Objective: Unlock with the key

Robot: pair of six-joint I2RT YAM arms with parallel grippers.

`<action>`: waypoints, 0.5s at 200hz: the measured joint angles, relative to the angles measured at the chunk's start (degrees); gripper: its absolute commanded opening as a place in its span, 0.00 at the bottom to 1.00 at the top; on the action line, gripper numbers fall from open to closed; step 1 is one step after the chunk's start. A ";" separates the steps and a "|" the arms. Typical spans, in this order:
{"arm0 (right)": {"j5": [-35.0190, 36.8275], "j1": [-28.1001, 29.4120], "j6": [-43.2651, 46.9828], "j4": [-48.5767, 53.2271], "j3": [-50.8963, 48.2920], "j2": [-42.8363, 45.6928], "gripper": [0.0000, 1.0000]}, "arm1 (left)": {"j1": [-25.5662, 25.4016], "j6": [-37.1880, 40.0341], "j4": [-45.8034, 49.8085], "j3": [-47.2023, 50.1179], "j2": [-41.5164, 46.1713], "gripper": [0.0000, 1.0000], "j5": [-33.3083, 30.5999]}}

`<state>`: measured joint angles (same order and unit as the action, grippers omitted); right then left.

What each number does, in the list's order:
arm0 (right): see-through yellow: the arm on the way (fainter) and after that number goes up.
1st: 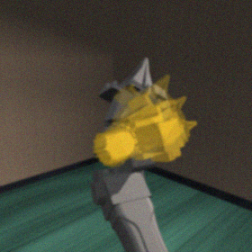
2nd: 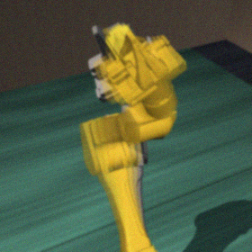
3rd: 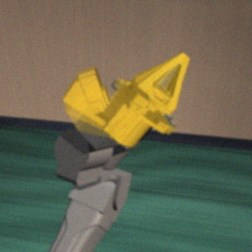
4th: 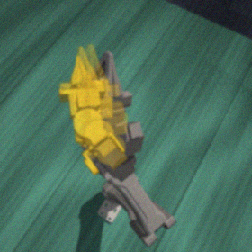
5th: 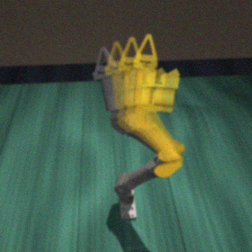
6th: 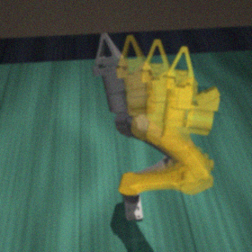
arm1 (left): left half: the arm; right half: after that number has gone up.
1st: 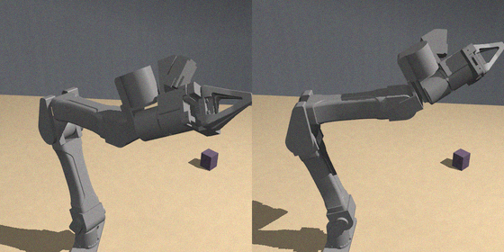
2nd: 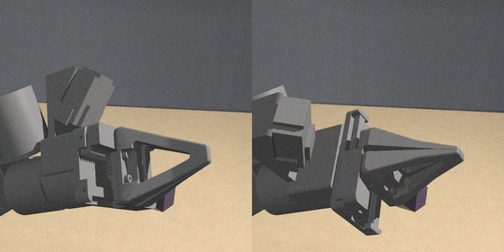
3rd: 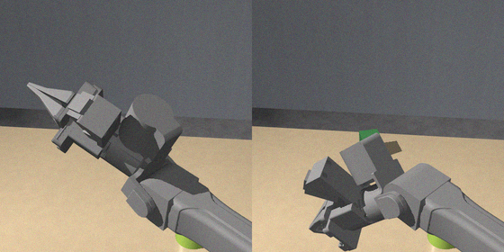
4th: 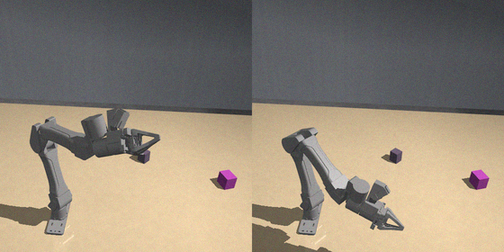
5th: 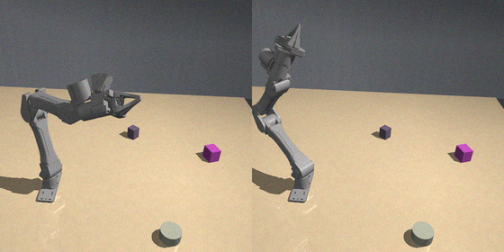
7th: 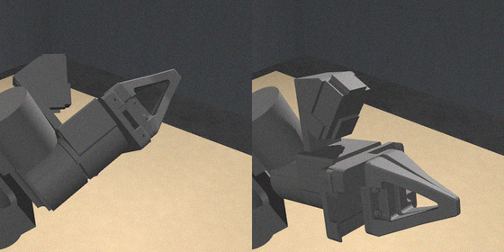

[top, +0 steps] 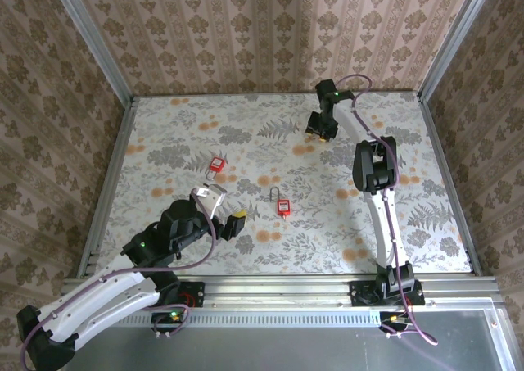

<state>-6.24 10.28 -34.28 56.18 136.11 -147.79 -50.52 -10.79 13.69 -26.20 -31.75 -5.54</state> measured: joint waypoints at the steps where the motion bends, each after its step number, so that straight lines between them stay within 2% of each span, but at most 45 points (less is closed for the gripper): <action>1: 0.02 0.00 0.02 0.02 0.02 -0.04 0.37 | 0.00 0.00 0.00 0.00 0.00 1.00 0.00; 66: 2.40 0.04 1.33 3.02 2.23 -1.46 0.20 | 0.00 0.00 0.00 0.00 0.00 1.00 0.02; 100: 2.62 0.11 1.60 2.95 2.29 -1.46 0.05 | 0.00 0.00 0.00 0.00 0.00 1.00 0.35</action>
<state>-3.62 10.39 -32.69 59.13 138.41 -149.25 -50.52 -10.79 13.69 -26.20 -31.75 -5.19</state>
